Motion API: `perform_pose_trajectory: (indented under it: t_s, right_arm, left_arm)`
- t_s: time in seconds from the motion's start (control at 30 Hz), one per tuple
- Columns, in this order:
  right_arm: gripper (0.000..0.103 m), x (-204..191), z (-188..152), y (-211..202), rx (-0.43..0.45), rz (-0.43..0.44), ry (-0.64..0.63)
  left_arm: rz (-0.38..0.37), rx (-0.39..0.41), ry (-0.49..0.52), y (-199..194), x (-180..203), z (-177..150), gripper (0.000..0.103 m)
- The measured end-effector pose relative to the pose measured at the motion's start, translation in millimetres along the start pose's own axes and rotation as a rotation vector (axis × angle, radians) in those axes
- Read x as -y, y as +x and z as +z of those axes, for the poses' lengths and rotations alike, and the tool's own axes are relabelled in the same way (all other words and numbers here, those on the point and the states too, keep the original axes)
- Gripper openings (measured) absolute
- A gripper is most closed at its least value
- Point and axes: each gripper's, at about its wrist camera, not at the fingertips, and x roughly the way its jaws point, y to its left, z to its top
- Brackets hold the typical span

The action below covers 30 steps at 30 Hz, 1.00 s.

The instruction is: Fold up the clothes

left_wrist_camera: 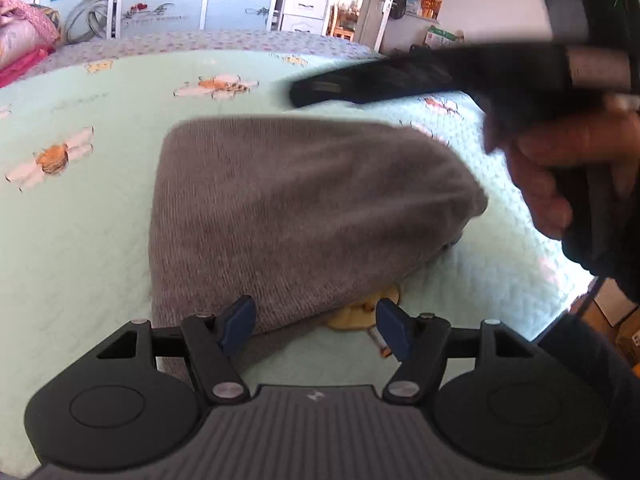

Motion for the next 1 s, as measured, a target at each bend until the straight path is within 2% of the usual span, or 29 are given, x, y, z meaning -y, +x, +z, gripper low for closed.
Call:
perform_pose_trajectory:
  t_s: [0.07, 0.13, 0.2, 0.27, 0.33, 0.43, 0.5, 0.57, 0.67, 0.73, 0.77, 0.8, 0.87, 0.93, 1.0]
  right_arm:
    - [0.048, -11.9, 4.6, 33.3, -0.071, 0.042, -0.01]
    - [0.048, -8.7, 0.8, 74.1, -0.177, 0.004, 0.006]
    - [0.049, 13.7, -1.4, 95.2, -0.22, -0.033, 0.097]
    - [0.048, 33.1, 0.9, 82.1, -0.173, -0.053, 0.242]
    - [0.049, 35.3, 1.9, 49.0, -0.087, -0.05, 0.286]
    - [0.051, 18.6, -9.1, -10.0, -0.011, -0.069, 0.216]
    - [0.056, 6.8, -27.5, -41.2, 0.009, -0.133, 0.153]
    - [0.063, 6.2, -51.7, -54.3, -0.002, -0.221, 0.122]
    - [0.065, 29.7, -96.8, -46.6, -0.113, -0.327, 0.156]
    - [0.069, 48.6, -115.1, -54.5, -0.084, -0.286, 0.312]
    - [0.068, 50.8, -112.6, -60.9, -0.058, -0.284, 0.368]
    - [0.068, 45.8, -105.4, -67.4, -0.023, -0.307, 0.367]
    - [0.069, 31.8, -87.4, -73.5, 0.053, -0.335, 0.327]
    - [0.072, 16.1, -74.2, -78.7, 0.106, -0.31, 0.291]
    - [0.08, 3.3, -70.9, -74.3, 0.126, -0.285, 0.265]
  left_arm:
    - [-0.007, -0.02, 0.016, 2.2, 0.9, -6.4, 0.07]
    - [-0.015, -0.041, 0.031, 4.4, 1.7, -12.8, 0.071]
    - [-0.022, -0.061, 0.047, 6.7, 2.6, -19.3, 0.071]
    - [-0.023, -0.068, 0.049, 7.8, 0.4, -22.7, 0.071]
    - [-0.012, -0.048, 0.025, 6.9, -8.3, -19.7, 0.071]
    - [0.006, -0.017, -0.013, 5.4, -21.3, -15.3, 0.071]
    - [0.018, 0.003, -0.038, 4.4, -29.9, -12.4, 0.071]
    - [0.03, 0.024, -0.062, 3.4, -38.6, -9.5, 0.072]
    - [0.047, 0.054, -0.1, 2.0, -51.5, -5.1, 0.071]
    - [0.069, 0.06, -0.118, 1.2, -58.4, -5.6, 0.072]
    - [0.064, 0.049, -0.14, -2.4, -61.0, -7.8, 0.07]
    - [0.046, 0.04, -0.172, -7.9, -64.3, -9.1, 0.07]
    - [0.043, 0.08, -0.169, -26.6, -63.2, -10.0, 0.071]
    - [0.052, 0.107, -0.165, -37.1, -63.1, -8.2, 0.071]
    - [0.06, 0.119, -0.163, -42.4, -66.9, -7.2, 0.071]
